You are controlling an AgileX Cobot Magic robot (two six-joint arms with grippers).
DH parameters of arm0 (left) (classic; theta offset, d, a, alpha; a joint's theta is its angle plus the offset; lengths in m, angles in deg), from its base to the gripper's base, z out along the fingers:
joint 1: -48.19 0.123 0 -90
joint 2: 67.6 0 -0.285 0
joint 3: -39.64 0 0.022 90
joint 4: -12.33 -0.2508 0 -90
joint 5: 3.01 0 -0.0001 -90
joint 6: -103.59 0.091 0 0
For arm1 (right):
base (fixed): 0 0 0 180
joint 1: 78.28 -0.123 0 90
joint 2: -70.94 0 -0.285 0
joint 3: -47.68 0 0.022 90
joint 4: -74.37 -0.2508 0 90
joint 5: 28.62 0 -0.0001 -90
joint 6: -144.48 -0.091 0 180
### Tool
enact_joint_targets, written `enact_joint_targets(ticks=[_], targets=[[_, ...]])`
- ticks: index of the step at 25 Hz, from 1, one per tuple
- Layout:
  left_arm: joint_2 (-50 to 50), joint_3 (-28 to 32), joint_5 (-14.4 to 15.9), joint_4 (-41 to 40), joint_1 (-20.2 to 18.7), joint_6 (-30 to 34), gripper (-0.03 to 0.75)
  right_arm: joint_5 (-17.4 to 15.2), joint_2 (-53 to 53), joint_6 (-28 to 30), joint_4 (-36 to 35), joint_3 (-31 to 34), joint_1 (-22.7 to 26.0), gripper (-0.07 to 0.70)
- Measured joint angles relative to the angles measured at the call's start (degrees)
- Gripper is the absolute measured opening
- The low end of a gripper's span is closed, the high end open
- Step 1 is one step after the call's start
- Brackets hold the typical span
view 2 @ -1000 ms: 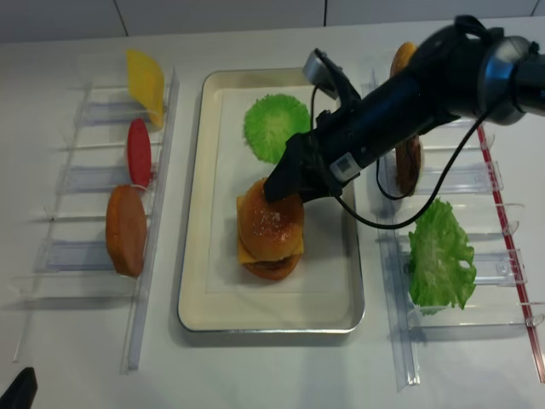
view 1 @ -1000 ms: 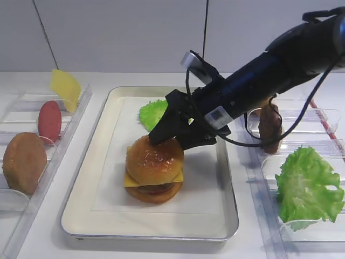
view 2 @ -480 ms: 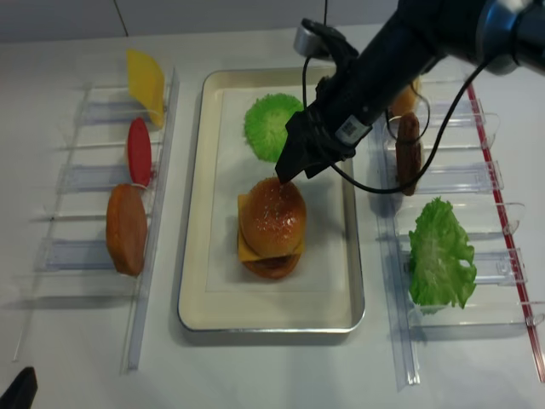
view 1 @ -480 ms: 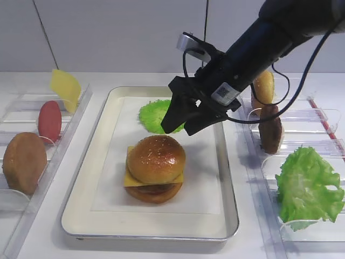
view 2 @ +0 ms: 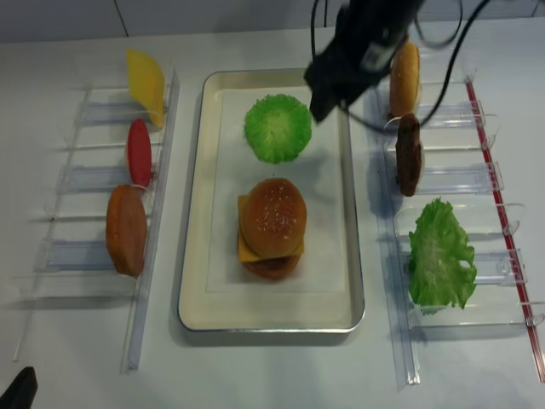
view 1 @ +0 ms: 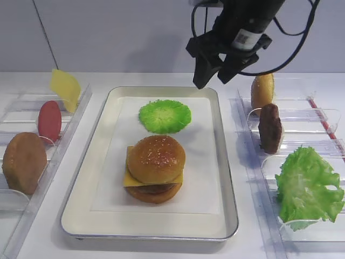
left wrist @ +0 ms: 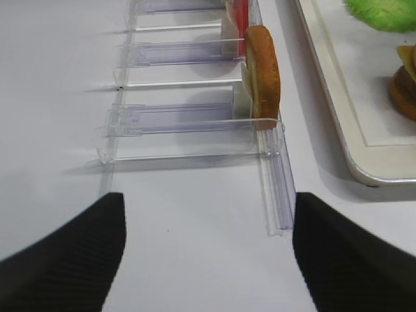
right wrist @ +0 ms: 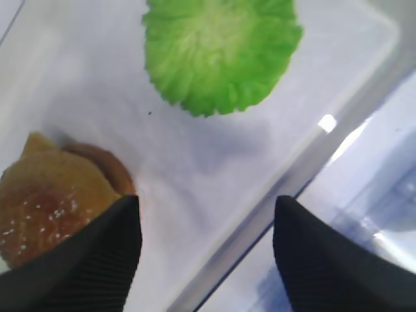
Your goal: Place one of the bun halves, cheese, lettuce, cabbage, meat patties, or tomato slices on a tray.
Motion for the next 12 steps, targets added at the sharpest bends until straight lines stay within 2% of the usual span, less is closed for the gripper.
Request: enact_joint_targets(ticks=[3,9,12], targets=[[0.0,0.0,0.0,0.0,0.0,0.0,0.493,-0.25,-0.14,-3.96,5.49,-2.76,0.0,0.456],[0.0,0.0,0.0,0.0,0.0,0.0,0.493,-0.89,-4.28,-10.77,16.45,-2.97,0.0,0.456],[0.0,0.0,0.0,0.0,0.0,0.0,0.493,-1.16,-7.65,-12.94,18.97,-2.82,0.0,0.456]])
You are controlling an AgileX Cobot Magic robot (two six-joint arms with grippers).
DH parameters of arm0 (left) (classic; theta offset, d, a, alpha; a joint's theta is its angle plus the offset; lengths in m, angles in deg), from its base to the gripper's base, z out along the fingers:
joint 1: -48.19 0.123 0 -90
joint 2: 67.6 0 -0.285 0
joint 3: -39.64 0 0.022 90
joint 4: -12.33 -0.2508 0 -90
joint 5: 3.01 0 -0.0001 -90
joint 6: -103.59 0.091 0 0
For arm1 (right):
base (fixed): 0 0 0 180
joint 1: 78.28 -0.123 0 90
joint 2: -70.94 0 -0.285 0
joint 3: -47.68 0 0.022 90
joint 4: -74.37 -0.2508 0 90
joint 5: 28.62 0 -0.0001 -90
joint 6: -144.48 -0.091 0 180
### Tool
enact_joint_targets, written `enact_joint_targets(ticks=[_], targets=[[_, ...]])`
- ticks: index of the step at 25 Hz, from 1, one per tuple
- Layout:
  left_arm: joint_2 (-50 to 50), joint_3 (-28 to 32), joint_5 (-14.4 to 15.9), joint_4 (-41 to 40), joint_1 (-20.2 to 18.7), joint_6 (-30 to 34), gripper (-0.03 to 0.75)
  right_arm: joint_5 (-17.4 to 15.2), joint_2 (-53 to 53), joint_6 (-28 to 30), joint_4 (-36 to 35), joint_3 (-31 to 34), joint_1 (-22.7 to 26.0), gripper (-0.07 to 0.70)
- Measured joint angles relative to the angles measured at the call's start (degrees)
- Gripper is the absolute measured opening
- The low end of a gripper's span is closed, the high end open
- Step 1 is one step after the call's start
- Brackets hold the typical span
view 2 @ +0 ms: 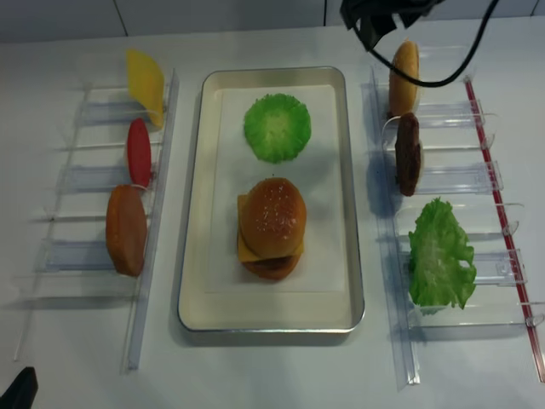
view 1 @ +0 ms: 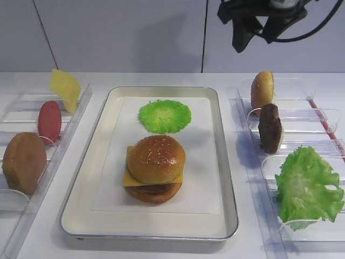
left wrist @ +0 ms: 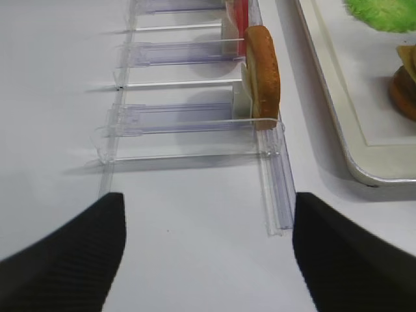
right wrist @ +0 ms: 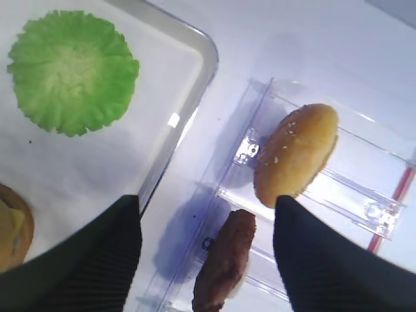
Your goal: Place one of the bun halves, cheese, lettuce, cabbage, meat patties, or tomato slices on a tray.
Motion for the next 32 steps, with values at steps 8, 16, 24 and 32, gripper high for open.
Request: enact_joint_targets(ticks=[8,16,24,32], targets=[[0.0,0.0,0.0,0.0,0.0,0.0,0.493,-0.22,-13.65,-2.16,2.02,11.01,0.0,0.456],[0.0,0.0,0.0,0.0,0.0,0.0,0.493,1.96,-33.66,-2.4,2.11,26.46,0.0,0.483],[0.0,0.0,0.0,0.0,0.0,0.0,0.493,3.66,-49.62,-4.56,2.49,40.83,0.0,0.582],[0.0,0.0,0.0,0.0,0.0,0.0,0.493,7.69,-68.57,-7.75,4.85,57.08,0.0,0.585]])
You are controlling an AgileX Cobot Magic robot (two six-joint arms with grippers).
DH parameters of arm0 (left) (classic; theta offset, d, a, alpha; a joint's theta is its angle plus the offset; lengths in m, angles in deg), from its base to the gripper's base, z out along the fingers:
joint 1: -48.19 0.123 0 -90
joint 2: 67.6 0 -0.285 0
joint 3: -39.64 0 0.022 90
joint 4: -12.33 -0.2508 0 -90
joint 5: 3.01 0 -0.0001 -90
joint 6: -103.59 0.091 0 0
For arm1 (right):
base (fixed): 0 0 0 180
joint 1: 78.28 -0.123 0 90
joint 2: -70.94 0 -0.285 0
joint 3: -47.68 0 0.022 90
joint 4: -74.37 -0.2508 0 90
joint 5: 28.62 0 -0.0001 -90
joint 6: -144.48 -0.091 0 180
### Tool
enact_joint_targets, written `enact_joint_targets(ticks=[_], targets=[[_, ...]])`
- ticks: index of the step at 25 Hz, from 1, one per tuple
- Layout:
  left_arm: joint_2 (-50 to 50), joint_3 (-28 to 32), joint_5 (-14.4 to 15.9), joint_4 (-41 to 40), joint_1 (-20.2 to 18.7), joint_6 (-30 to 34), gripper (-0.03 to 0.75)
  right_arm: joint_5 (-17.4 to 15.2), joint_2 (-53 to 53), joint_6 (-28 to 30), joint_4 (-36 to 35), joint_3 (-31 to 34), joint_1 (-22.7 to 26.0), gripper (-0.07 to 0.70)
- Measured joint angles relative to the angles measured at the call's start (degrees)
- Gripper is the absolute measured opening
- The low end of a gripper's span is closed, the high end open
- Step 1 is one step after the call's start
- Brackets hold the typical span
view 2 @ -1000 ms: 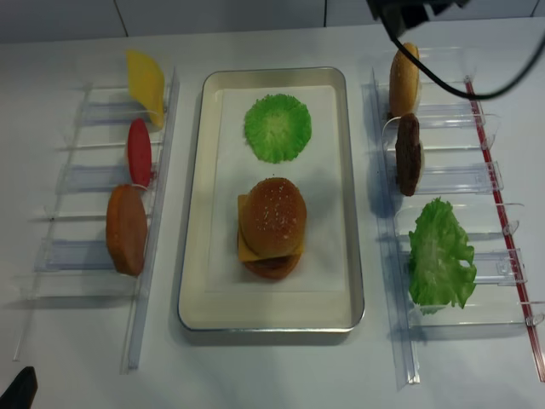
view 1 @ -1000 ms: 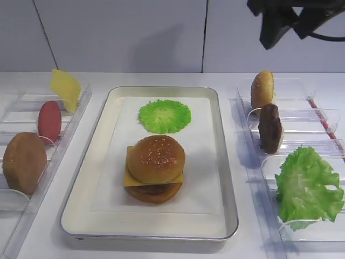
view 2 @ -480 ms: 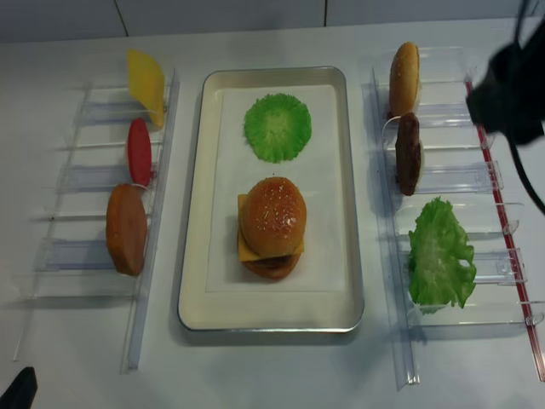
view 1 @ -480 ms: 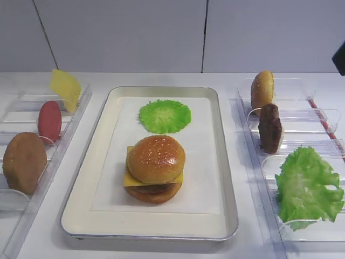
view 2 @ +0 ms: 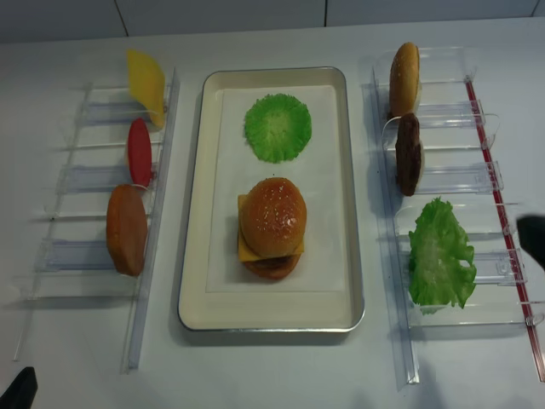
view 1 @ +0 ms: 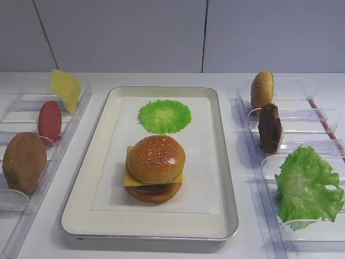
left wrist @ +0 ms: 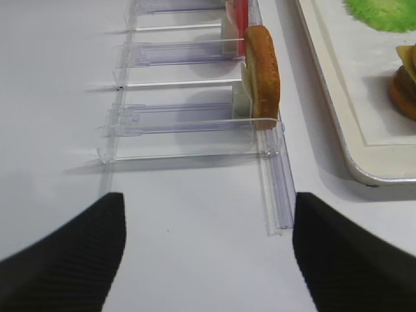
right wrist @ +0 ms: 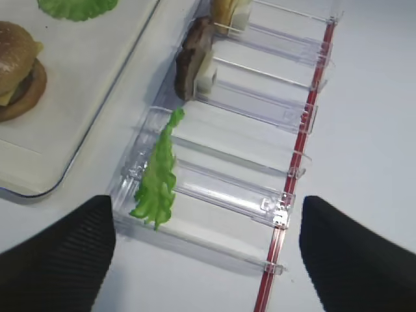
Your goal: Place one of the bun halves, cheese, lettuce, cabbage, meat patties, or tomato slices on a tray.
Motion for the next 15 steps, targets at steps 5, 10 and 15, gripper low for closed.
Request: enact_joint_targets(ticks=[5,10,15], targets=[[0.0,0.0,0.0,0.0,0.0,0.0,0.493,0.8,-13.9,-0.12,0.67,8.59,0.0,0.585],[0.0,0.0,0.0,0.0,0.0,0.0,0.493,-0.26,-27.79,0.35,0.17,15.14,0.0,0.585],[0.0,0.0,-0.03,0.11,0.0,0.0,0.493,-2.14,-34.22,1.53,-0.62,17.25,-0.12,0.585]])
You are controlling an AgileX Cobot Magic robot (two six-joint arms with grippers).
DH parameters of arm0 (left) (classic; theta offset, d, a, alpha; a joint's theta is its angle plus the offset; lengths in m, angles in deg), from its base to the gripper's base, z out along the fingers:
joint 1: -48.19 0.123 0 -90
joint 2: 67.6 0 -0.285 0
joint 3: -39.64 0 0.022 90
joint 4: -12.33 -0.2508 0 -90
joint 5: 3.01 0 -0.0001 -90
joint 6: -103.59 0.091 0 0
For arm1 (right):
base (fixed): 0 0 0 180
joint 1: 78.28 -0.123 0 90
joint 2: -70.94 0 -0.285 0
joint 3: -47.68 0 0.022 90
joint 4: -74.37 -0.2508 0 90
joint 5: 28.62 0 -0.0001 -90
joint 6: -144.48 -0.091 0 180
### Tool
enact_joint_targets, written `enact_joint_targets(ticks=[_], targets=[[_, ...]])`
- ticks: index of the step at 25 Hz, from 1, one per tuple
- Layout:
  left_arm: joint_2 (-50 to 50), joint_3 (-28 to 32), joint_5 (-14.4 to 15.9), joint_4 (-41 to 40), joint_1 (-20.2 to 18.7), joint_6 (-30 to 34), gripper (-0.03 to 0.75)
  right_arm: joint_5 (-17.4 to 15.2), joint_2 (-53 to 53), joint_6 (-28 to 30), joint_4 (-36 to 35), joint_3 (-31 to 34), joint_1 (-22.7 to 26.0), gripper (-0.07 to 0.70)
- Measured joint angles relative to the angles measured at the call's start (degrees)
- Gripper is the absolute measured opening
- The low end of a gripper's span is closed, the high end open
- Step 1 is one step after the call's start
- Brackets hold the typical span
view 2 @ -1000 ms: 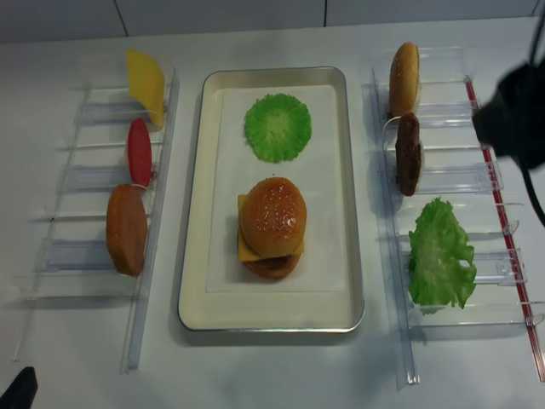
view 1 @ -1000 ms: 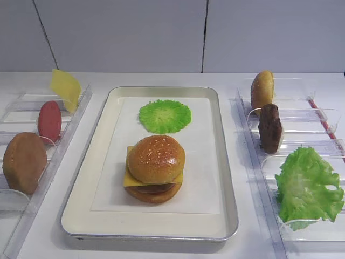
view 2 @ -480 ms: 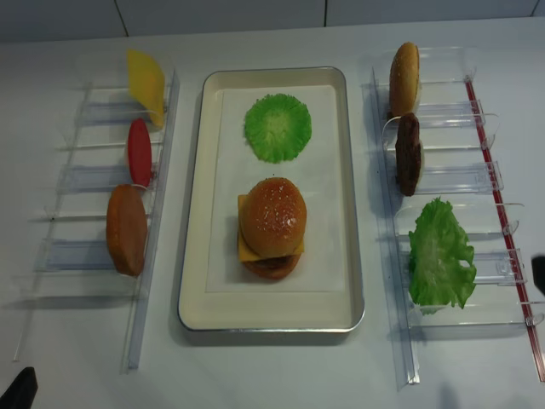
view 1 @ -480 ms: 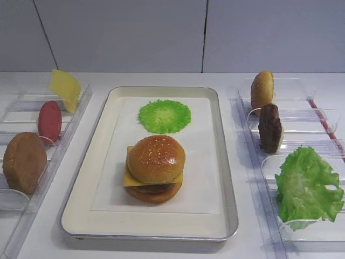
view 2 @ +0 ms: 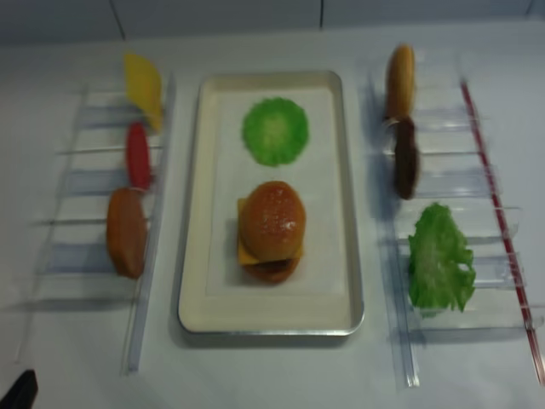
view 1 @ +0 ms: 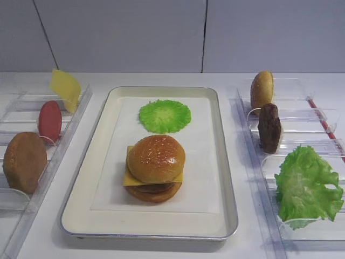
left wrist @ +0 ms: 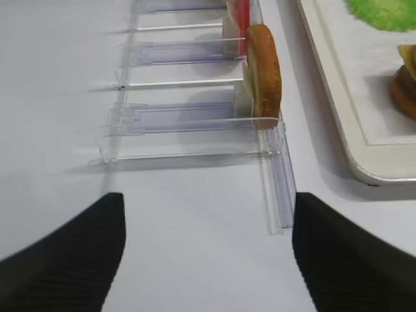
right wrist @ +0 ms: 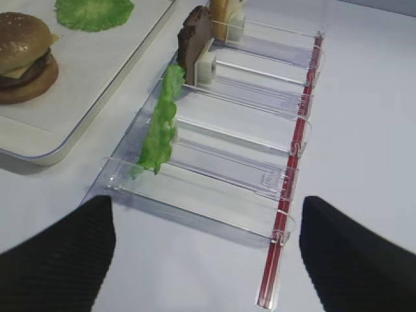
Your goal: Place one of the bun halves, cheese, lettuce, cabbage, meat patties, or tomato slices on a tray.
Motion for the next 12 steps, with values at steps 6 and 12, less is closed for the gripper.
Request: enact_joint_targets(ticks=[6,12], targets=[[0.0,0.0,0.0,-0.12,0.0,0.0,0.493,0.31,0.0,0.66,-0.72,0.42,-0.12,0.585],[0.0,0.0,0.0,-0.12,0.0,0.0,0.493,0.31,0.0,0.44,-0.72,0.42,-0.12,0.585]])
